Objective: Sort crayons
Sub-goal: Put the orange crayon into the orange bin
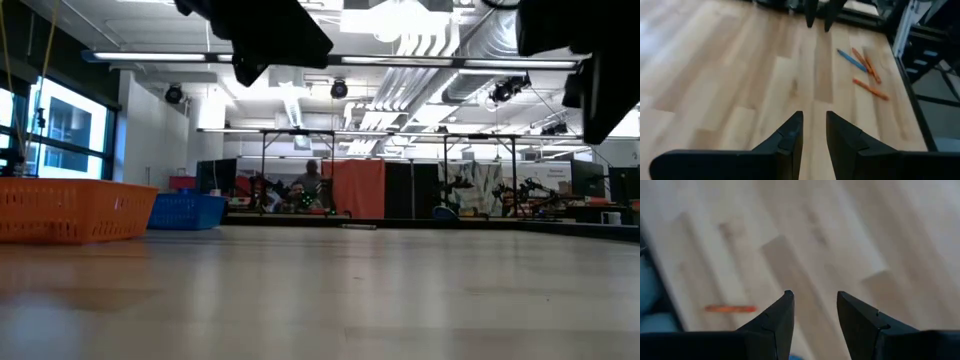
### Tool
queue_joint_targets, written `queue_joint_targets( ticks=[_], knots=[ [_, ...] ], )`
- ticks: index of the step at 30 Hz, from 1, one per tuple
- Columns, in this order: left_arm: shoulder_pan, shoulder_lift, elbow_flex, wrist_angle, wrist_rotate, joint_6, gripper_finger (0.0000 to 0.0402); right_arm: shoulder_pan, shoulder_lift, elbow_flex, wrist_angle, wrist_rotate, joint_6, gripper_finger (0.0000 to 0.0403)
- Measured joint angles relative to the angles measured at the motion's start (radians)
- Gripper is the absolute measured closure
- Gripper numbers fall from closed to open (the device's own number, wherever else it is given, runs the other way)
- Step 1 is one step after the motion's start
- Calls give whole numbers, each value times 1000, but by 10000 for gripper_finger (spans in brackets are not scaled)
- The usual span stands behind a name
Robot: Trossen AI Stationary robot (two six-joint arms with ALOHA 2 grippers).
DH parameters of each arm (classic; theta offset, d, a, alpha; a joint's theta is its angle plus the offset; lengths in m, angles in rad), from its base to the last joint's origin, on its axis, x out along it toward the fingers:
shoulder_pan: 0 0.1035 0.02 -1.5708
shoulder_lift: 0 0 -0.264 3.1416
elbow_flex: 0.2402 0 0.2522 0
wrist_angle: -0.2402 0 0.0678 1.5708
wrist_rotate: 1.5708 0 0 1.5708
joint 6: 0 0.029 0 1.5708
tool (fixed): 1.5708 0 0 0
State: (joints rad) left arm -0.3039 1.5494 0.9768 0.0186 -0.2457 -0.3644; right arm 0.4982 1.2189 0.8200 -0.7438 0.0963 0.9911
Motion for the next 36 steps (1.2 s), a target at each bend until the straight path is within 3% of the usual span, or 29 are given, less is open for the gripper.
queue_joint_targets(
  ticks=[4,7,12,25,31,36],
  knots=[
    [-65,67,-1,83,-8,-43,332,80,58,0,103,-10,34,261],
    [-111,107,-1,165,-9,-26,332,113,138,7,157,-82,-13,261],
    [-161,132,-1,238,-14,-18,332,151,280,107,76,-89,-179,270],
    [-231,132,0,253,-180,-27,332,184,583,420,-265,-57,-643,304],
    [-233,132,0,273,-184,-27,332,186,637,485,-288,-28,-730,307],
    [-238,132,0,272,-184,-28,332,186,646,514,-211,-94,-719,306]
  ],
)
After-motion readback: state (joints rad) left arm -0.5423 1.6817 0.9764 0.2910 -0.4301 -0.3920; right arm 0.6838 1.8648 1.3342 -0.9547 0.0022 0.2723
